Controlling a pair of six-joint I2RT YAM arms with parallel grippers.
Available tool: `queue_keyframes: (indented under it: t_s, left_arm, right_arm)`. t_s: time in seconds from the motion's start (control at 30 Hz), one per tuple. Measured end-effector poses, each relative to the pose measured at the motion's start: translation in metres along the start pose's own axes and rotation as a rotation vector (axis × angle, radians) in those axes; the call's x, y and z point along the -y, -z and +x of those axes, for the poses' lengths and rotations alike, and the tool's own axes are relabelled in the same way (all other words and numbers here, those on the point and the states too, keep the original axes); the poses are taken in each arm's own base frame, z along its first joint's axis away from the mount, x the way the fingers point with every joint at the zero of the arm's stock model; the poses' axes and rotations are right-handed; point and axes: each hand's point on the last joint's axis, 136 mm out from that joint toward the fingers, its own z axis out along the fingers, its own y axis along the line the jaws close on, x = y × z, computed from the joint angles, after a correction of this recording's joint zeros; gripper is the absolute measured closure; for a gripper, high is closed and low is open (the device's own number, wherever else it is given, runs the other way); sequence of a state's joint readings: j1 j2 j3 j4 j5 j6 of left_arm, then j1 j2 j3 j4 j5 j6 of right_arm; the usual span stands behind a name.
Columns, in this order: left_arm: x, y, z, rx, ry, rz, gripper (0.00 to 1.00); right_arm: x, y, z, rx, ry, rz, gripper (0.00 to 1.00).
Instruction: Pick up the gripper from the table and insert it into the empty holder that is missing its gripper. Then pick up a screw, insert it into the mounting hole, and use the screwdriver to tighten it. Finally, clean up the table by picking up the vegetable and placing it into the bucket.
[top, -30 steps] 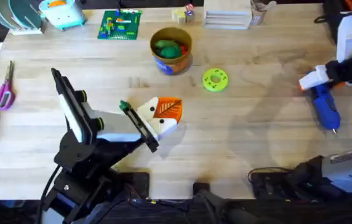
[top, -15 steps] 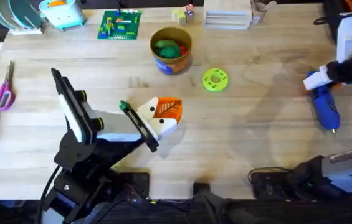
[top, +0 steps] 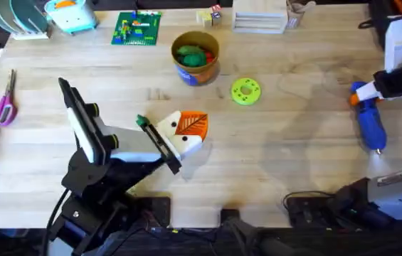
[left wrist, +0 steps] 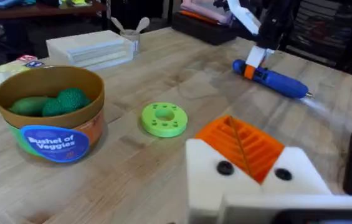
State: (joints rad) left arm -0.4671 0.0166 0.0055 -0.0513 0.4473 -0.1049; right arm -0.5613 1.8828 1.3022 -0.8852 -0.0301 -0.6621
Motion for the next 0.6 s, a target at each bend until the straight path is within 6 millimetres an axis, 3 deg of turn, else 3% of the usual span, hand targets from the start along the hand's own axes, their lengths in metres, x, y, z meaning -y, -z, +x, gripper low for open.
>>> queue_keyframes:
  t_s: [0.43,0.6]
  left_arm:
    - [0.0,0.0,0.0,0.0,0.0,0.0,0.995]
    - [0.0,0.0,0.0,0.0,0.0,0.0,0.995]
  right_arm:
    - [-0.003,0.001,0.001,-0.005,-0.007,-0.015,0.979]
    - [-0.023,0.012,-0.012,0.075,-0.017,-0.112,0.979]
